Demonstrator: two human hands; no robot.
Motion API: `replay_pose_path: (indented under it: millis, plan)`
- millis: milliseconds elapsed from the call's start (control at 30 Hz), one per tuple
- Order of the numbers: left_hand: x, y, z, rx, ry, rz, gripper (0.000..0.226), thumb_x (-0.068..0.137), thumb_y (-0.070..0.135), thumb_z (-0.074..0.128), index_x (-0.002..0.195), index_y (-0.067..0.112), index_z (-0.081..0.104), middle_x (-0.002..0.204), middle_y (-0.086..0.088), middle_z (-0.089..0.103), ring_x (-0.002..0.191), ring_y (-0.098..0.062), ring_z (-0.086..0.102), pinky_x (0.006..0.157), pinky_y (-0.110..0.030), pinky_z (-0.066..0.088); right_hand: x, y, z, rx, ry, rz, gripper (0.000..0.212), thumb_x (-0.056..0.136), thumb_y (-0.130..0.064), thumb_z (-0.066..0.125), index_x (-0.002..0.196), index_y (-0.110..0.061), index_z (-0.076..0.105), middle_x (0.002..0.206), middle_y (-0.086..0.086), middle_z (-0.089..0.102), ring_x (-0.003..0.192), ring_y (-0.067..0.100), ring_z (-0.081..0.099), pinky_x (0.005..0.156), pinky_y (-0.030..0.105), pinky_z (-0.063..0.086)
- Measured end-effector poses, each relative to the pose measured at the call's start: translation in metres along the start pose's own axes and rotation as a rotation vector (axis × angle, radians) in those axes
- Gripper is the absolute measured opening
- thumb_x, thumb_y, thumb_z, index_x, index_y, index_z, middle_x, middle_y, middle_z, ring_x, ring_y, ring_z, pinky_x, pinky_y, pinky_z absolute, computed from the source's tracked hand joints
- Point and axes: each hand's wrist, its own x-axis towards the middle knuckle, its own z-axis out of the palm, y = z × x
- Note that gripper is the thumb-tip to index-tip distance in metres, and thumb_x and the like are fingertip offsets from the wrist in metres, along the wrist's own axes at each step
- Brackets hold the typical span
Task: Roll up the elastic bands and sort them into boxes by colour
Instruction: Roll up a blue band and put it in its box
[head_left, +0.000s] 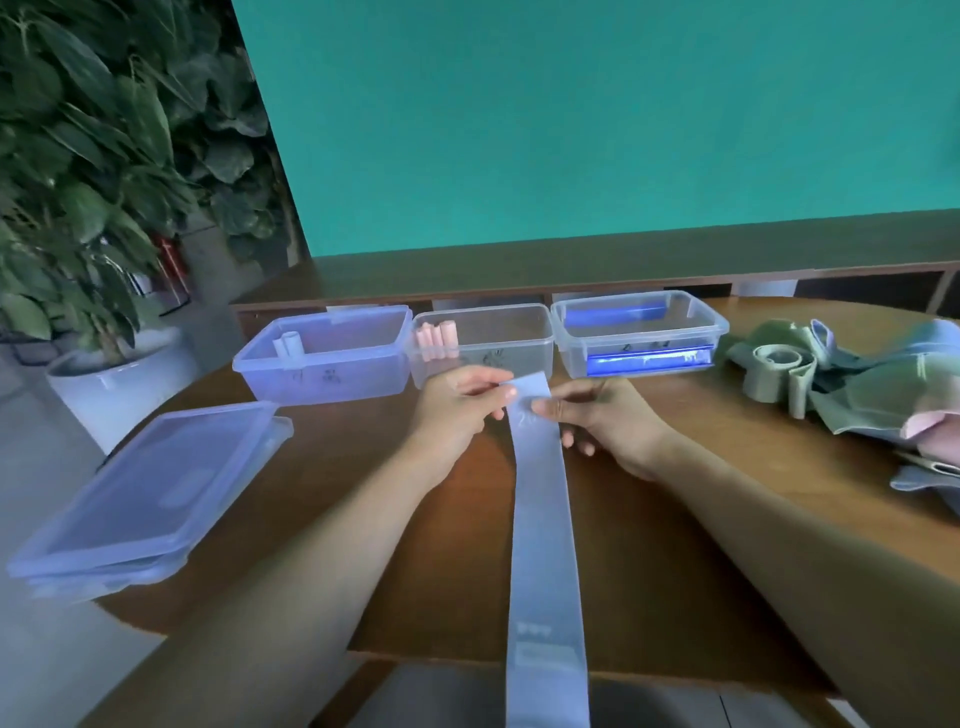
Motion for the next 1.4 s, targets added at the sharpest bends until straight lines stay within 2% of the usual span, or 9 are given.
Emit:
replay_pose_path:
  millis: [267,400,667,767,900,1000,1133,1233,1400]
  plan:
    - [0.028,-0.024,0.002,-0.090,0.093,0.016,0.017,0.087,0.017,0.077,0.103,0.023,0.075,0.091,0.004,0.076,0.074,-0.010,0.067,0.065,-0.023,0.051,0.043,0.017,0.000,-0.002,0.097,0.031,0.027,0.081,-0.036,0.084,0.093,-0.012,0.077,0.052,0.007,0.054,0.050,0.021,0.040,0.047,0.025,0.033]
    - [0.035,-0.026,0.005,-0.051,0.202,0.035,0.017,0.085,0.016,0.079,0.101,0.018,0.072,0.092,0.004,0.076,0.077,-0.009,0.071,0.063,-0.019,0.052,0.052,0.015,0.007,-0.095,0.152,-0.001,0.022,0.086,-0.036,0.080,0.091,-0.015,0.075,0.061,0.006,0.070,0.044,0.018,0.045,0.048,0.022,0.041]
    - [0.041,-0.030,0.006,0.072,0.269,0.113,0.012,0.084,0.024,0.080,0.091,0.023,0.070,0.086,0.008,0.073,0.078,-0.009,0.069,0.075,-0.024,0.058,0.054,0.013,0.016,-0.145,0.235,-0.001,0.014,0.091,-0.030,0.075,0.091,-0.016,0.073,0.070,0.001,0.076,0.051,0.019,0.061,0.063,0.030,0.059]
    - [0.040,-0.032,0.006,0.138,0.215,0.058,0.024,0.082,0.025,0.081,0.102,0.025,0.068,0.099,0.010,0.071,0.088,-0.008,0.068,0.084,-0.028,0.058,0.048,0.012,0.017,-0.180,0.294,-0.015,0.019,0.092,-0.030,0.074,0.102,-0.013,0.071,0.071,0.001,0.075,0.052,0.019,0.067,0.055,0.024,0.056]
    - [0.028,-0.026,0.006,0.233,0.190,0.047,0.039,0.085,0.022,0.078,0.119,0.022,0.060,0.111,0.009,0.063,0.090,-0.002,0.061,0.083,-0.020,0.053,0.028,0.009,0.019,-0.303,0.271,-0.021,0.018,0.096,-0.032,0.069,0.106,-0.017,0.070,0.069,-0.001,0.074,0.047,0.010,0.064,0.051,0.012,0.049]
    - [0.014,-0.025,0.002,0.271,0.160,-0.002,0.043,0.086,0.025,0.078,0.125,0.024,0.059,0.117,0.009,0.063,0.096,-0.004,0.062,0.084,-0.020,0.049,0.005,0.006,0.018,-0.360,0.226,-0.049,0.016,0.098,-0.033,0.066,0.103,-0.018,0.071,0.070,-0.004,0.074,0.052,0.005,0.065,0.058,0.007,0.048]
    - [-0.015,-0.019,-0.008,0.284,0.101,-0.043,0.039,0.089,0.021,0.075,0.125,0.023,0.062,0.117,0.009,0.065,0.101,-0.005,0.062,0.081,-0.016,0.045,-0.028,0.003,0.019,-0.465,0.169,-0.104,0.016,0.096,-0.032,0.067,0.104,-0.020,0.074,0.086,-0.008,0.075,0.075,0.002,0.069,0.077,0.014,0.052]
    - [-0.046,-0.015,-0.014,0.305,0.037,-0.023,0.036,0.089,0.016,0.073,0.124,0.023,0.065,0.115,0.011,0.068,0.103,-0.002,0.064,0.089,-0.017,0.048,-0.060,0.000,0.018,-0.484,0.114,-0.141,0.019,0.095,-0.031,0.069,0.111,-0.023,0.075,0.104,-0.011,0.074,0.095,-0.001,0.067,0.083,0.003,0.046]
    - [-0.109,-0.002,-0.027,0.298,-0.068,0.043,0.022,0.087,0.024,0.074,0.106,0.034,0.073,0.101,0.014,0.073,0.098,0.003,0.066,0.093,-0.021,0.050,-0.112,-0.006,0.021,-0.458,0.002,-0.198,0.013,0.091,-0.032,0.074,0.105,-0.030,0.075,0.105,-0.019,0.074,0.102,-0.004,0.067,0.101,0.028,0.050]
